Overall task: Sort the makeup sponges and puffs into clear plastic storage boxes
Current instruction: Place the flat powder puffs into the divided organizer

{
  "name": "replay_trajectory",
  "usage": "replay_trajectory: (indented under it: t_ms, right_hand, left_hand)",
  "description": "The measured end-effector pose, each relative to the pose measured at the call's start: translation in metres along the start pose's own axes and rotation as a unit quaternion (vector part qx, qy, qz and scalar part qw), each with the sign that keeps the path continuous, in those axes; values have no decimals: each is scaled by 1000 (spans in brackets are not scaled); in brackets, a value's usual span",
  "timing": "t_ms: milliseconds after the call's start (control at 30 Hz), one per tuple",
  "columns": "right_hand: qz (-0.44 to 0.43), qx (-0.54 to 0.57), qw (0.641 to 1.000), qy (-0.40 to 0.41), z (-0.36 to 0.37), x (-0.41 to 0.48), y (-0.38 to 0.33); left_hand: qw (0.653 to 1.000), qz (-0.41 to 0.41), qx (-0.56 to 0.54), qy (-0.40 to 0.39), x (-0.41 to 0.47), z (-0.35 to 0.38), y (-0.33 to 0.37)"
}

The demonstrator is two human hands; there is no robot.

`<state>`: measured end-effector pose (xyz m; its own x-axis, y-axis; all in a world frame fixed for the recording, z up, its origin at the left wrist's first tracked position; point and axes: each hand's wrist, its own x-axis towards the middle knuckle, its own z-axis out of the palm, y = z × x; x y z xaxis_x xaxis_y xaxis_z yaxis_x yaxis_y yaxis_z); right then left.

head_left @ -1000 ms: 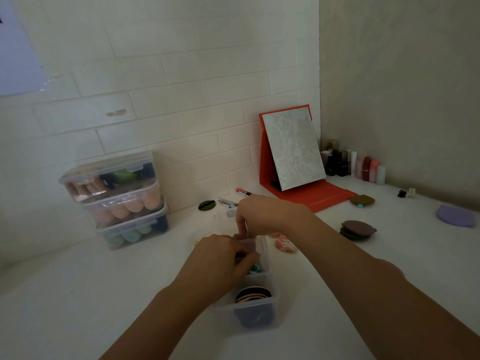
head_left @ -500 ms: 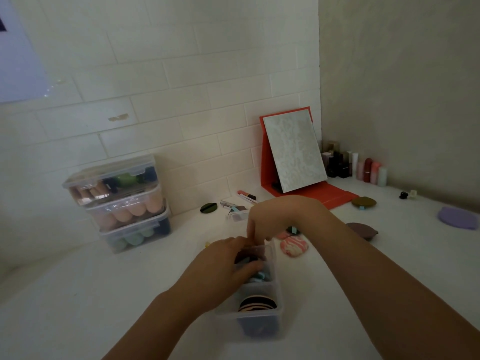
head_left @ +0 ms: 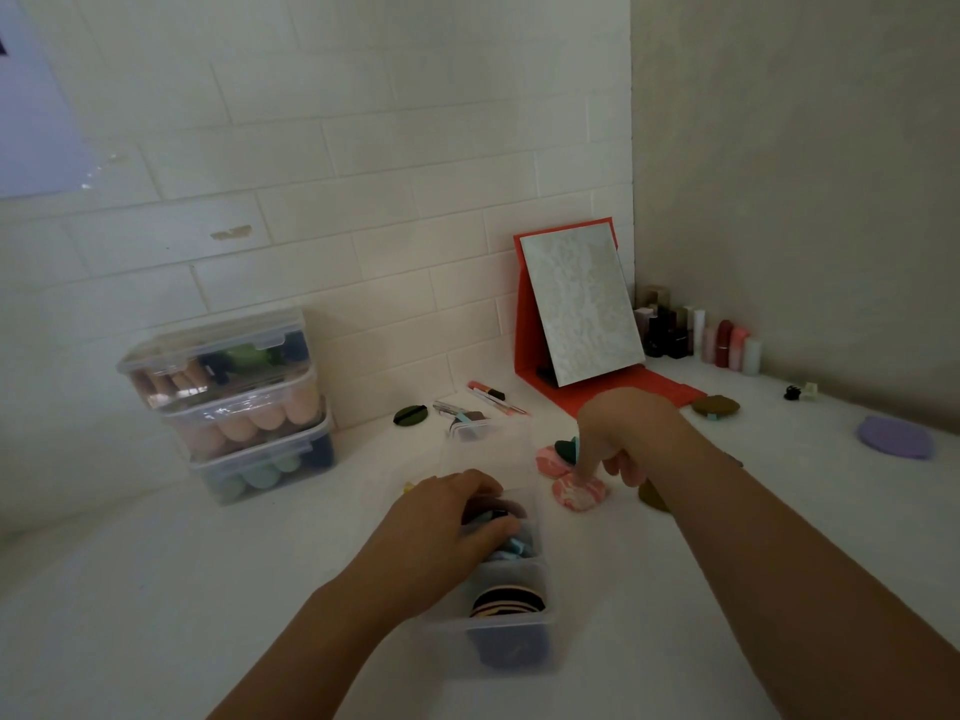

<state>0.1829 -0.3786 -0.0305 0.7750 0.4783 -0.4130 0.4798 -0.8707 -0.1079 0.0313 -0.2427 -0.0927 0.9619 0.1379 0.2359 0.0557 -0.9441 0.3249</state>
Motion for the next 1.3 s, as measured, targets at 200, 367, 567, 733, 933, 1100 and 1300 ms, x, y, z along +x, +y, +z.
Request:
replay_trajectory:
  t_ms: [200,367,567,733,933,1100,1300]
  right_hand:
    - [-19,-37,999,25,12,11,-15]
    - [-26,-50,998,17,12,13,-17]
    - [-42,-47,998,14,14,26,-15]
    - [-64,4,998,16,5,21,-12]
    - [-124,37,981,142,-21,-2,-15]
    - [-209,72,962,159,-16,-13,-28]
    - [-292,191,931,109,-10,-8,-38]
  left_hand:
    - [1000,-4,-8,-2,0,1,-1]
    - [1000,-10,-7,-8,1,2,-1]
    - [1000,-6,-12,-3,-1,1,0]
    - [1000,-16,-15,-6,-1,2,0]
    - [1000,-5,24,-15,0,0,1]
    - [1000,-5,18,-19,1,0,0]
    - [1000,2,21,-14,1,1,0]
